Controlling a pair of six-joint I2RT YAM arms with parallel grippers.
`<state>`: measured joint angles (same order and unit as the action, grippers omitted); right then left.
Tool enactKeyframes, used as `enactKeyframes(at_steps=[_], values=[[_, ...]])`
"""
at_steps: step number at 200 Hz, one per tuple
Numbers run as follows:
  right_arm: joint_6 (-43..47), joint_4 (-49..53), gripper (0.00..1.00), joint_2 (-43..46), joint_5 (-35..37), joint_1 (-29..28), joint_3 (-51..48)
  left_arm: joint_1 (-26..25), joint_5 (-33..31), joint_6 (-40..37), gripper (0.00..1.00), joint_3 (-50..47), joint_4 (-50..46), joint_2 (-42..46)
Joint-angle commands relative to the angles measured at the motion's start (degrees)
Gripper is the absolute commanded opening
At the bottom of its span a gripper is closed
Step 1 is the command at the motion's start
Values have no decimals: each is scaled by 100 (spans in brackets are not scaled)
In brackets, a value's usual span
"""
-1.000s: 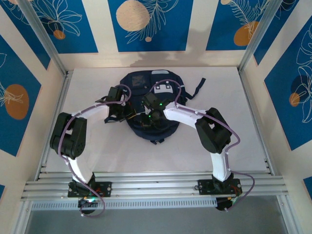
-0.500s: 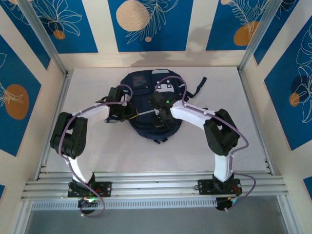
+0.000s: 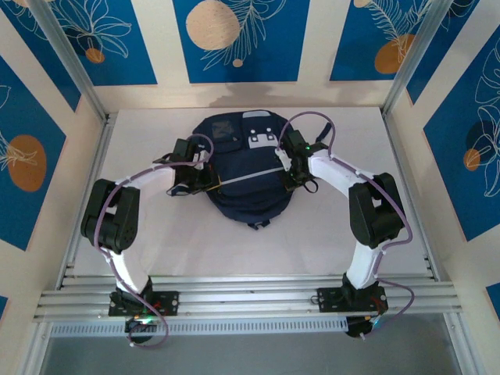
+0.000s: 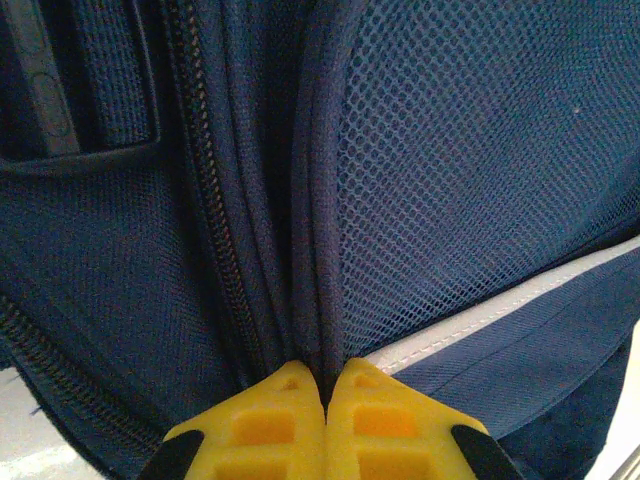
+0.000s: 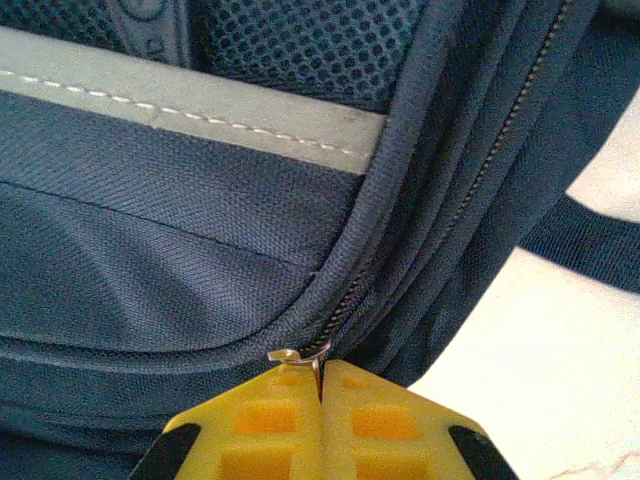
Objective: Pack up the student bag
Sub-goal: Unzip the student bag at the top-center of the table.
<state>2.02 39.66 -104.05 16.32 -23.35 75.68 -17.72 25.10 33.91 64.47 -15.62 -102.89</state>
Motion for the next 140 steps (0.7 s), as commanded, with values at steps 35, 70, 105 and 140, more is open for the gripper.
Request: enactKeyframes(at_steps=[35, 70, 105, 140], values=[[658, -295, 0, 349, -262, -713, -713, 733, -712, -365, 0, 616, -684, -420], [233, -745, 0, 258, -639, -1548, -821, 890, -627, -250, 0, 1476, -905, -624], [-63, -928, 0, -343, -664, -2070, -149, 878, -547, 58, 53, 1633, -1083, -363], [-367, -564, 0, -626, -776, -2154, 491, 736, -211, 501, 59, 605, -885, 506]])
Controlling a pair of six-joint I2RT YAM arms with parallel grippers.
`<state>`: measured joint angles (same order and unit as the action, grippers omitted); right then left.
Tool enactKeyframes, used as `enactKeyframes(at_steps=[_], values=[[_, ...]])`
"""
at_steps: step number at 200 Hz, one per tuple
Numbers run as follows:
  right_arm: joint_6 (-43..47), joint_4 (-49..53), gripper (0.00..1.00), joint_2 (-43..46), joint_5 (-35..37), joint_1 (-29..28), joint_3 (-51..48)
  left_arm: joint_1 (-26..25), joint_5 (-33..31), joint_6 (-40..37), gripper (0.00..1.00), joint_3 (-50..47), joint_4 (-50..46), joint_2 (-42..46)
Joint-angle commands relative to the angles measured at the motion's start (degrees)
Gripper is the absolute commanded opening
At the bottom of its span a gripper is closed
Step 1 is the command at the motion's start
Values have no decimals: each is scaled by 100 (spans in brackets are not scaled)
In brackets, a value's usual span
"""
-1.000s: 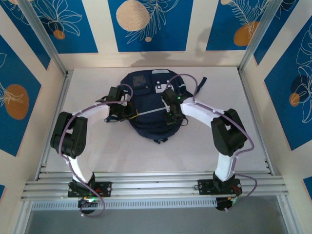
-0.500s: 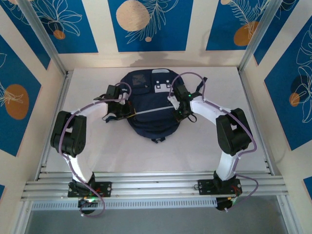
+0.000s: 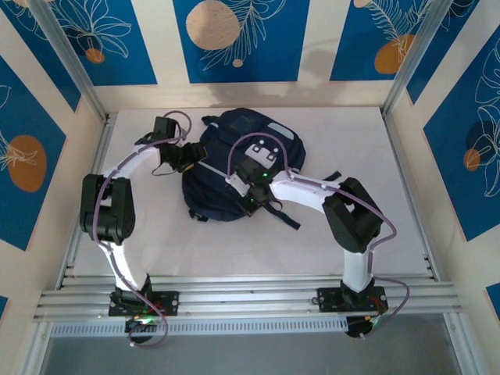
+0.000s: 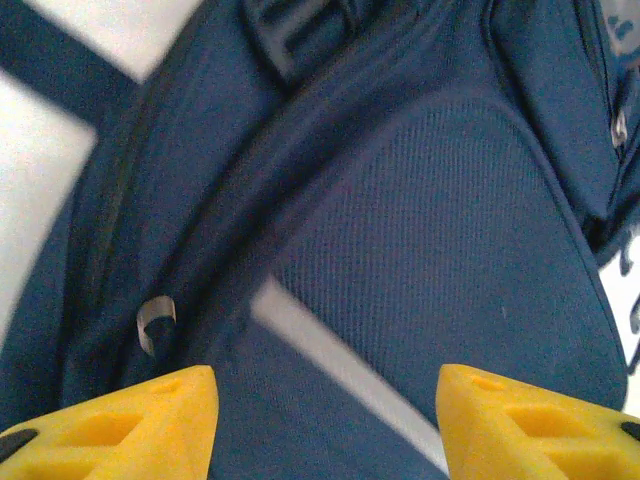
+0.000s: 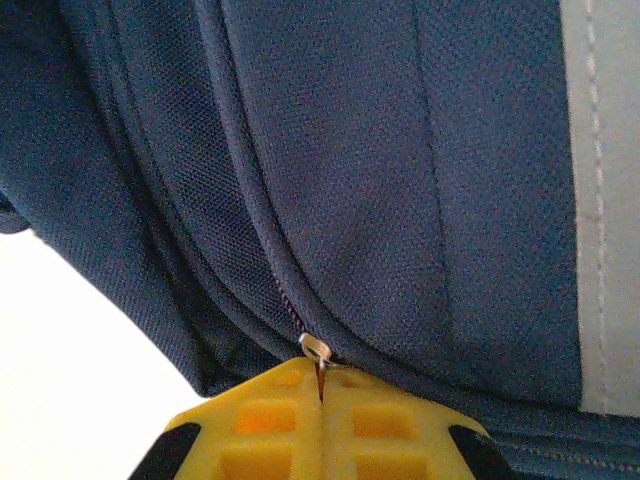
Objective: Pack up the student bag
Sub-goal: Unzip the student bag at the top-center of the table.
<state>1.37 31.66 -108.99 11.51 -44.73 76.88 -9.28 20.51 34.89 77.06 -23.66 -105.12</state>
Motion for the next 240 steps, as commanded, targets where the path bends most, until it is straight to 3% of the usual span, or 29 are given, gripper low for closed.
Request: enactKeyframes(at_steps=[1, 32, 60, 105, 121, 141, 170, 209, 219, 240], values=[[-311, 244, 0, -132, -306, -17, 375, -117, 263, 434, 59, -695, -66, 756], [-802, 550, 0, -122, -908, 39, 566, -480, 359, 1482, 60, -2099, 822, 1390], [-907, 570, 0, 47, -1071, 43, 352, -549, 38, 1959, 60, -2787, 1487, 1306], [-97, 1343, 0, 189, 248, 297, -16, -391, -664, 1365, 59, -2628, 1047, 556], [140, 1441, 0, 227, 857, 606, -86, -257, -765, 1139, 59, -2557, 846, 450], [138, 1480, 0, 264, 1007, 1152, 161, -188, -857, 953, 59, -2533, 668, 495], [-111, 1042, 0, 453, 237, 1608, 458, -179, -873, 907, 59, -2570, 655, 630], [-96, 681, 0, 601, -1053, 1686, 424, -182, -861, 808, 59, -2458, 609, 919], [-147, 635, 7, 695, -1318, 1715, 376, -184, -794, 721, 59, -2334, 521, 1001], [-448, 77, 40, 1183, -1632, 1875, -144, -187, -630, 410, 60, -2019, 346, 1229]])
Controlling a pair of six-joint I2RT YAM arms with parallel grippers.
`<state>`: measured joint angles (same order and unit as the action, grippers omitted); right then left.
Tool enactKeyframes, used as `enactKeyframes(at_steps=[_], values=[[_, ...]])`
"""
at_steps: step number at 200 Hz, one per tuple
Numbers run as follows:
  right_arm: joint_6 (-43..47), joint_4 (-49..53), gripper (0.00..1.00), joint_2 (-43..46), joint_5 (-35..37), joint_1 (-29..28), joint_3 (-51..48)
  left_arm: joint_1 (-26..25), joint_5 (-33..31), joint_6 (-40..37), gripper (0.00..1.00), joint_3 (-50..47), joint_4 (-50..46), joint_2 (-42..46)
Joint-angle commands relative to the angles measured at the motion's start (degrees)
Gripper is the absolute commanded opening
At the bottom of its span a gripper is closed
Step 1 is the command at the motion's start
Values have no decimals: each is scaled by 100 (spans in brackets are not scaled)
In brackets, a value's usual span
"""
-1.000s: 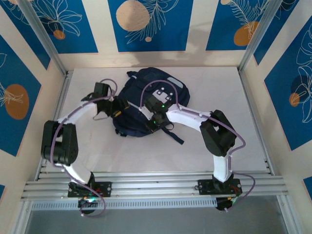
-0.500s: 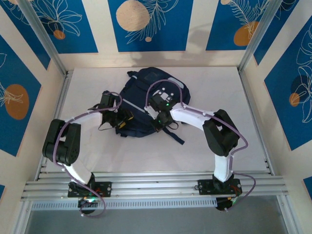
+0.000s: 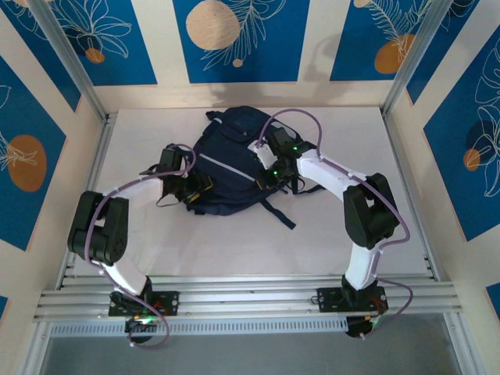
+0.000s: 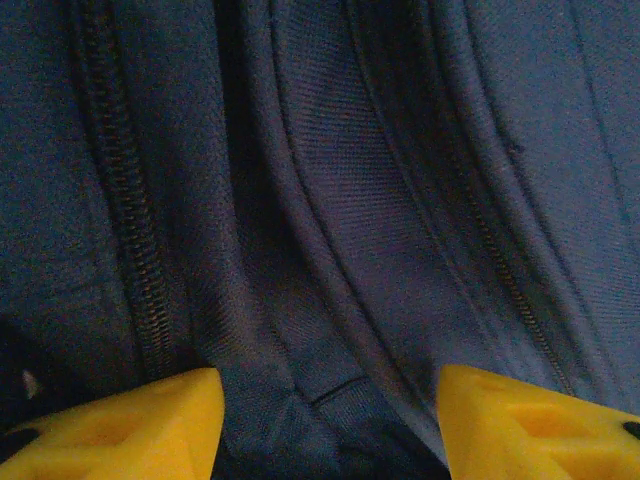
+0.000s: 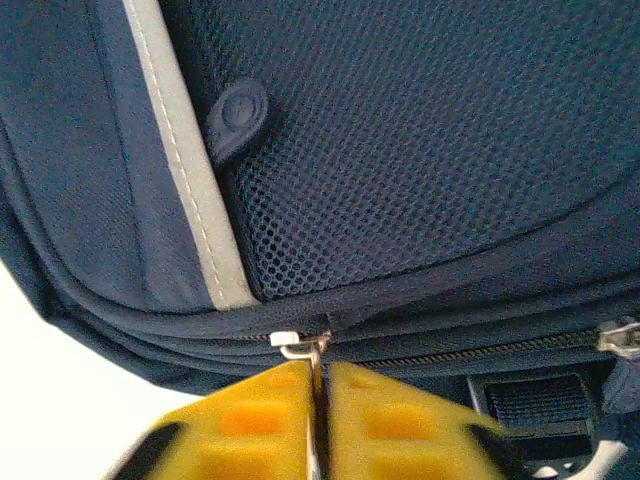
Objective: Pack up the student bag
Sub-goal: Unzip the student bag at the top-center of the table, then reset both arms
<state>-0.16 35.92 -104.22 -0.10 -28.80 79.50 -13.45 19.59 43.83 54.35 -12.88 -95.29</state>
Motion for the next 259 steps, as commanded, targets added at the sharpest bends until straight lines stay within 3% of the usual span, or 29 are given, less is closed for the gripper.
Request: enactKeyframes(at_steps=[1, 5, 8, 10, 11, 14, 49, 79, 118, 134, 158, 166, 187, 196, 204, 209, 216, 234, 249, 259], values=[[-315, -389, 42, 739, -477, 298, -452, 230, -541, -513, 60, 269, -741, 260], [-392, -577, 51, 865, -484, 350, -628, 230, -551, -607, 60, 340, -804, 307], [-447, -728, 70, 974, -492, 406, -766, 230, -578, -676, 60, 390, -846, 349], [-484, -839, 92, 1036, -491, 440, -881, 236, -595, -721, 60, 420, -869, 369], [-497, -897, 96, 1080, -487, 447, -935, 233, -609, -746, 60, 437, -884, 374], [-547, -1075, 100, 1174, -472, 513, -1107, 232, -651, -811, 60, 480, -921, 419], [-1147, -2807, 99, 2236, 328, 1375, -2772, 293, -1551, -1764, 65, 833, -1297, 759], [-784, -3540, 99, 2344, 929, 1978, -3447, 439, -2443, -2498, 72, 673, -1065, 973], [215, -6432, 99, 2143, 1336, 1992, -4679, 643, -3479, -3715, 74, -776, 1188, 1419], [121, -6596, 99, 1910, 1145, 2153, -4727, 741, -3713, -3952, 77, -1265, 2102, 1446], [-72, -7202, 99, 2020, 838, 2396, -5133, 925, -3520, -4236, 80, -1979, 3722, 1351], [-214, -7495, 99, 2043, 658, 2566, -5318, 1024, -3323, -4174, 85, -2096, 3913, 1299], [-582, -8568, 99, 1582, 441, 2876, -5639, 1144, -3033, -4133, 88, -2771, 5224, 1025], [-540, -8028, 99, 1754, 455, 2880, -5522, 1135, -2952, -4166, 90, -2943, 5434, 1130], [-552, -8374, 99, 1631, 489, 2867, -5588, 1137, -2938, -4159, 91, -3147, 5798, 1162], [-547, -8237, 99, 1681, 519, 2862, -5560, 1130, -2951, -4180, 99, -3309, 6062, 1162], [-549, -8130, 99, 1702, 513, 2870, -5536, 1103, -2975, -4202, 100, -3558, 6505, 1120], [-546, -8187, 99, 1709, 572, 2853, -5564, 1047, -3235, -4258, 100, -4126, 8619, 337], [-554, -8201, 99, 1702, 544, 2862, -5567, 1046, -3226, -4121, 100, -4045, 7742, 765], [-553, -8195, 99, 1711, 537, 2863, -5567, 1046, -3217, -4199, 100, -4007, 7989, 575]])
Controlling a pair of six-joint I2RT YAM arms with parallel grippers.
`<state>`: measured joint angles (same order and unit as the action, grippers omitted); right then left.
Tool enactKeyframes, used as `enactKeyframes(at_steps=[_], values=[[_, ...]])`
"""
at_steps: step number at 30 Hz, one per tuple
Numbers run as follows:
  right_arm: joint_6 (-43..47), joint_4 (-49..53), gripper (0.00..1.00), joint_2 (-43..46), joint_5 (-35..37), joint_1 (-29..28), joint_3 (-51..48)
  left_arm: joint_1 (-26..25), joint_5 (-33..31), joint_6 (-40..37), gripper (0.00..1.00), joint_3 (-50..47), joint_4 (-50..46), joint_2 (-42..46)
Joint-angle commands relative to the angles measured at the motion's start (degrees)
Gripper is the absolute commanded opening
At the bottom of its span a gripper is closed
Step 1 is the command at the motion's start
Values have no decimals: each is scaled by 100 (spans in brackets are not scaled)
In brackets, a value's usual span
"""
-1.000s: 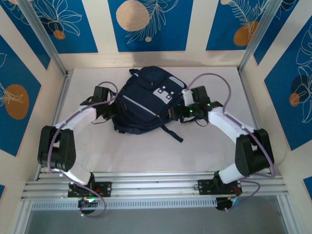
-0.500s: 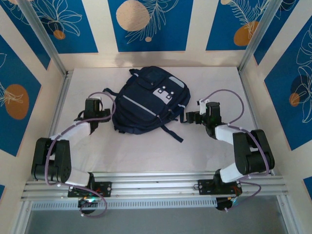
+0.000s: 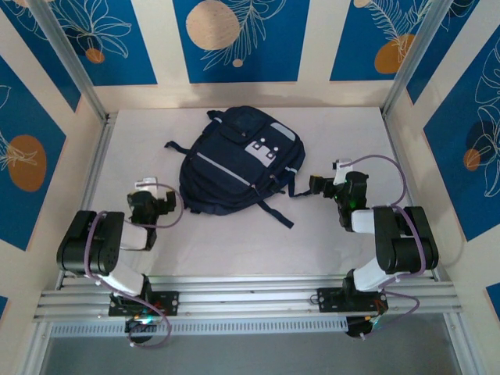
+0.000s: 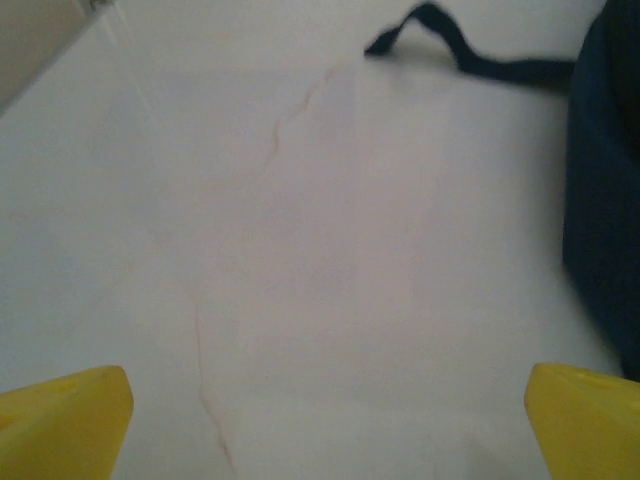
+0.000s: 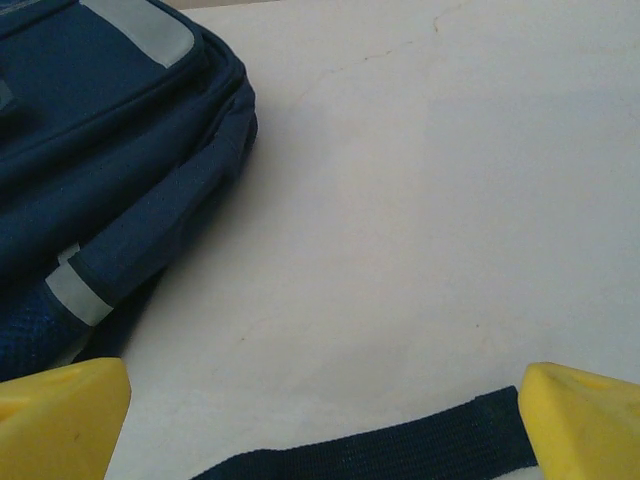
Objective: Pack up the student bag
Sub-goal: Reset both arms
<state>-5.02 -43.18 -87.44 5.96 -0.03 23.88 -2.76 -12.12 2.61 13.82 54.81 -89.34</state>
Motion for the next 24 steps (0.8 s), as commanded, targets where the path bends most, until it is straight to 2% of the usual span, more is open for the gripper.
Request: enactKeyframes(at_steps=[1, 24], values=[[-69, -282, 99, 38, -68, -14, -5, -22, -45, -85, 100, 43, 1258, -38], [-68, -270, 99, 33, -112, 3, 1, -49, 7, -119, 100, 148, 1007, 3]])
